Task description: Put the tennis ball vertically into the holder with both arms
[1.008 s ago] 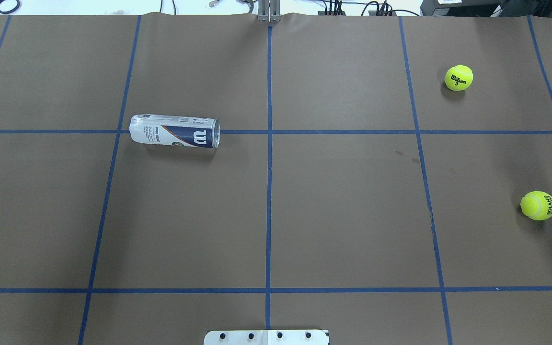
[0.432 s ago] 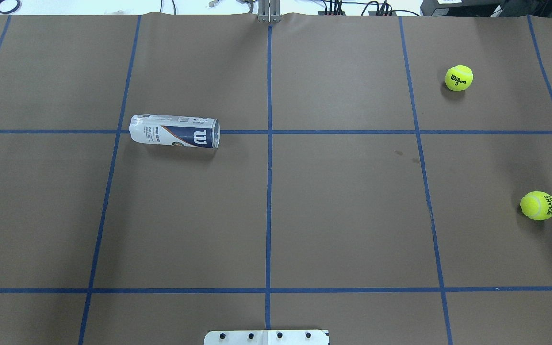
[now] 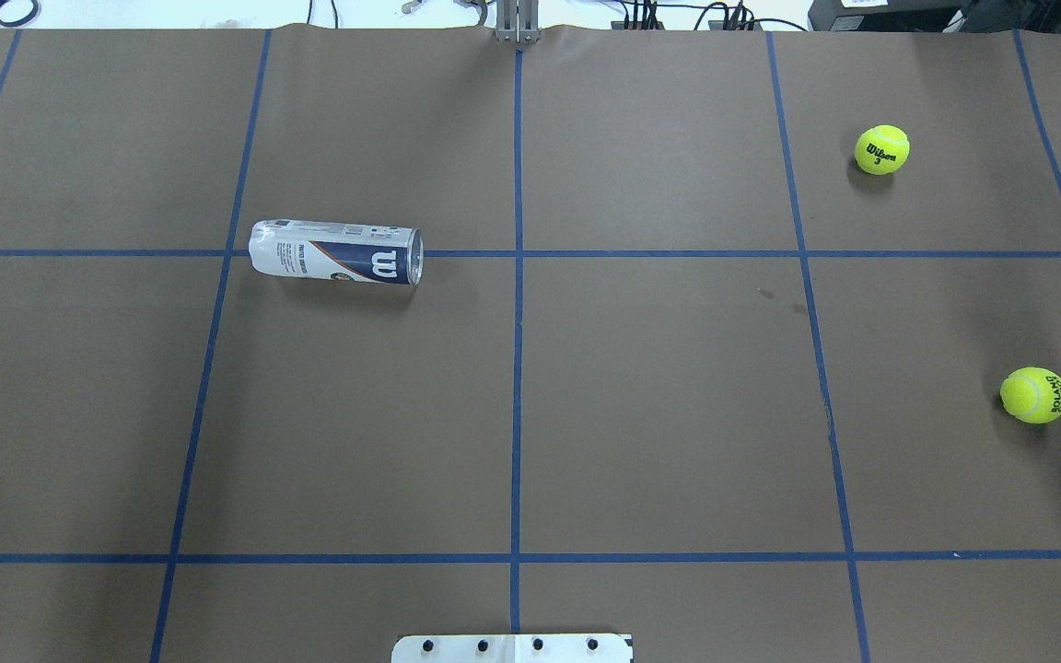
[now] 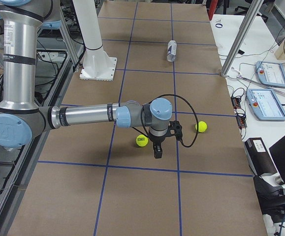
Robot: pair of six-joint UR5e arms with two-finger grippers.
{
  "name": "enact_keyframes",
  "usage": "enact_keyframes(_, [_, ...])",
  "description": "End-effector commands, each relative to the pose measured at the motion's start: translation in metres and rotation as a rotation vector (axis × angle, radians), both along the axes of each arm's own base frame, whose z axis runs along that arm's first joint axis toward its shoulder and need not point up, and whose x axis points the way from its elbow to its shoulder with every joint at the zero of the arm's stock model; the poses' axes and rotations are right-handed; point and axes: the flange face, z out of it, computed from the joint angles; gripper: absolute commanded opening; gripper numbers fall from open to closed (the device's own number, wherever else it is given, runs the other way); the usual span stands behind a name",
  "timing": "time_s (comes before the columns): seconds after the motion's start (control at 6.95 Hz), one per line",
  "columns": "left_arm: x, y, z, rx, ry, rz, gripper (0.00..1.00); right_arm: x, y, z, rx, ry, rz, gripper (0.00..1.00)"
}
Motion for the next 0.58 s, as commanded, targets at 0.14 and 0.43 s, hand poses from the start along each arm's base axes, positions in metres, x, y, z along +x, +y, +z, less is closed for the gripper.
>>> enact_keyframes(0.14, [0.090, -0.064, -0.080, 0.258, 0.053, 0.175, 0.99, 0.000, 0.000, 0.005, -0.012, -0.002, 0.000, 0.99])
enact_keyframes(0.43, [0.103, -0.078, -0.114, 0.321, 0.077, 0.184, 0.93, -0.001, 0.000, 0.007, -0.017, -0.002, -0.002, 0.99])
